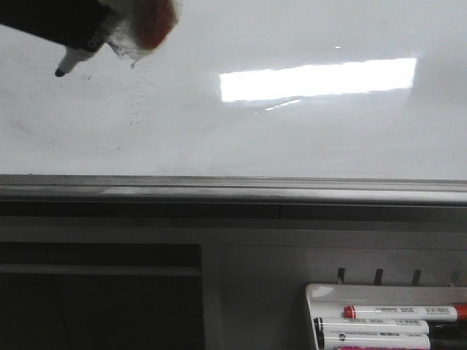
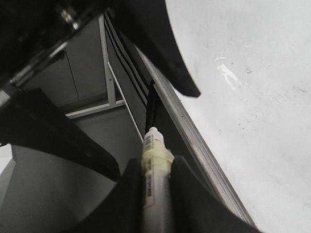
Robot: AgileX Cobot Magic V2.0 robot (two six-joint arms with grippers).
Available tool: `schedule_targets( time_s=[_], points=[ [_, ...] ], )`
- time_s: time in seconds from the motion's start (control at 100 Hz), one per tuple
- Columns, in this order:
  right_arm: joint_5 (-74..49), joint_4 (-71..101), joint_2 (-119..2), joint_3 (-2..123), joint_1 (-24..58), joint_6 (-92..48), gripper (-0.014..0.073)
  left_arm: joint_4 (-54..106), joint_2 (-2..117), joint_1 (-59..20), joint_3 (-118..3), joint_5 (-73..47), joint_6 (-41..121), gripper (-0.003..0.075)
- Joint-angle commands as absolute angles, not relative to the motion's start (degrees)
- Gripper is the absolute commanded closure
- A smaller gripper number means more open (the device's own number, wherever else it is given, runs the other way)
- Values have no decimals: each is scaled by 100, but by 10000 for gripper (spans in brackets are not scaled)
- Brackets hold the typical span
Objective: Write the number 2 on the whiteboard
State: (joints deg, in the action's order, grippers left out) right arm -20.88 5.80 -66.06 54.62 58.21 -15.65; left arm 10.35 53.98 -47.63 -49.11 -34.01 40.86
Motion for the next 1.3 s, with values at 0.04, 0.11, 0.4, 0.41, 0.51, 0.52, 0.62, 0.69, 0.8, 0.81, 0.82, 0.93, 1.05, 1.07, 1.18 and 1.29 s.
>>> schedule_targets(
  time_s=[0.04,0.11,0.4,0.41,0.51,0.52,0.62,0.69,0.8,0.81,0.82,0.93,1.05,1.07,1.18,1.29],
  points=[
    [-1670,467,-6497,5669,5770,-1586,672,1153,4875,-4786,-5127,-2776,3842,228],
    [-1670,450,-6485,5669,5676,-1586,672,1033,4471,-4784,-5127,-2707,3609,246],
    [-1111,402,-6497,5716,4803,-1586,672,-414,2619,-4287,-5127,-3037,1510,440],
    [-1109,402,-6497,5725,4778,-1586,672,-479,2585,-4255,-5127,-3065,1430,449],
    [-1161,357,-6631,5919,4441,-1586,672,-697,2197,-4065,-5046,-3480,1193,608],
    [-1181,347,-6643,5947,4400,-1586,672,-697,2153,-4043,-5033,-3532,1193,619],
    [-1188,228,-6896,6124,4169,-1586,672,-686,1922,-3967,-4750,-3657,1184,739],
    [-1188,96,-7092,6216,4061,-1586,672,-630,1832,-3955,-4525,-3665,1184,741],
    [-1198,0,-7355,6310,3892,-1586,672,-461,1808,-3955,-4252,-3634,1184,741],
    [-1193,0,-7391,6314,3881,-1586,672,-425,1808,-3955,-4219,-3630,1184,741],
    [-1193,0,-7409,6324,3859,-1586,672,-410,1808,-3955,-4205,-3603,1184,741],
    [-1168,-133,-7589,6324,3692,-1586,672,-218,1808,-3955,-4029,-3400,1184,741],
    [-1269,-136,-7708,6324,3450,-1586,672,-145,1808,-3955,-3969,-3194,1184,741],
    [-1303,-147,-7706,6324,3414,-1586,672,-145,1808,-3955,-3954,-3167,1184,741],
    [-1528,-156,-7681,6328,3111,-1586,671,-130,1808,-3955,-3943,-3092,1184,741],
    [-1964,-269,-7530,6390,2779,-1586,654,-130,1808,-3955,-3943,-3092,1184,741]
  ],
)
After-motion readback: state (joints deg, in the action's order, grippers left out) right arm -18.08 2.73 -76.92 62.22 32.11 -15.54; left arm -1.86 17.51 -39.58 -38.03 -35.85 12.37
